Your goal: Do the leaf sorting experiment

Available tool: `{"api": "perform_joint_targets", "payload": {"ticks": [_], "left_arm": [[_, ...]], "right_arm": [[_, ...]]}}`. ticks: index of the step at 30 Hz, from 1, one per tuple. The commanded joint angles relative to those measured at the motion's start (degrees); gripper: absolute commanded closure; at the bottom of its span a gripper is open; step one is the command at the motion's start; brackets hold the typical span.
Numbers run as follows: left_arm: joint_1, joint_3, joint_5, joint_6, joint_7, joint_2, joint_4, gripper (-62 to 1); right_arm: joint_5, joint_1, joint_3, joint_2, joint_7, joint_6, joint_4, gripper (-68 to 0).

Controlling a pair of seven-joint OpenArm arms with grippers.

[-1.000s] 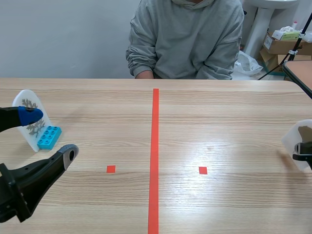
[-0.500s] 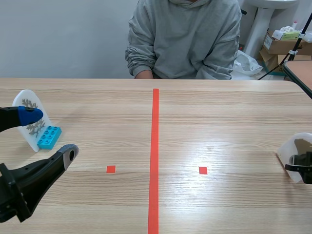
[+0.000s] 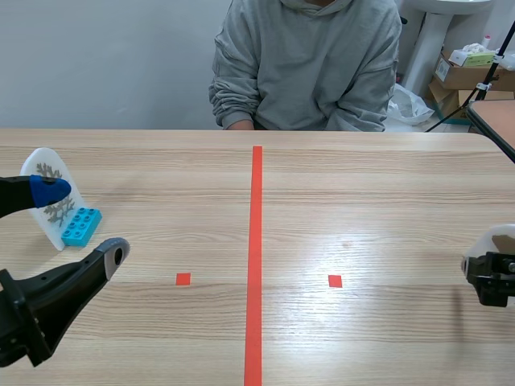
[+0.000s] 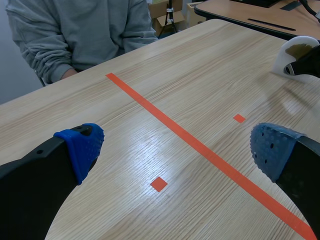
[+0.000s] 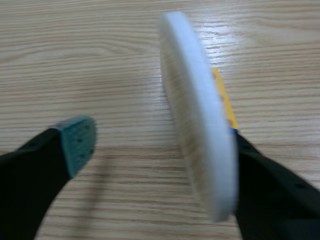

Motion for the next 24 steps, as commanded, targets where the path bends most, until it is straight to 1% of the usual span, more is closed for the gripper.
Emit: {"api": "perform_joint_targets", "payload": {"ticks": [1, 2, 4, 6, 9, 12, 16, 19, 22, 24], "left_arm": [[-0.2, 0.2, -0.6, -0.3, -1.0, 0.1, 0.7, -62.3], [-0.2, 0.2, -0.6, -0.3, -1.0, 0.1, 0.7, -62.3], [-0.2, 0.2, -0.6, -0.3, -1.0, 0.1, 0.7, -62.3], [-0.2, 0.2, -0.6, -0.3, -1.0, 0.1, 0.7, -62.3], [-0.2, 0.2, -0.6, -0.3, -1.0, 0.2, 0.7, -62.3], [-0.2, 0.2, -0.6, -0.3, -1.0, 0.2, 0.7, -62.3], [-0.2, 0.2, -0.6, -0.3, -1.0, 0.2, 0.7, -62.3], [-0.2, 0.2, -0.6, -0.3, -1.0, 0.2, 0.7, -62.3], [-0.2, 0.2, -0.6, -0.3, -1.0, 0.2, 0.7, -62.3], [-0.2, 0.2, -0.6, -0.3, -1.0, 0.1, 0.7, -62.3]], "right_arm": [[0.2, 0.2, 0.1, 1.0, 0.0, 0.3, 0.2, -53.4], [0.2, 0.2, 0.1, 1.1, 0.0, 0.9, 0.4, -58.5], [0.2, 0.2, 0.4, 1.1, -0.1, 0.9, 1.0, -65.2], [0.2, 0.2, 0.8, 1.1, -0.1, 1.1, 2.0, -67.9], [0.2, 0.1, 1.7, 1.3, -1.0, 1.1, 4.1, -67.9], [0.2, -0.7, 3.3, 1.6, -2.2, 2.0, 7.0, -67.9], [0.2, -3.3, 5.8, 1.9, -2.5, 2.0, 11.1, -67.9], [0.2, -5.9, 8.0, 1.9, -2.6, 2.7, 14.3, -67.9], [0.1, -8.9, 9.7, 2.1, -2.6, 5.0, 18.3, -67.9], [0.0, -10.8, 10.7, 2.3, -2.4, 7.2, 21.2, -67.9]]}}
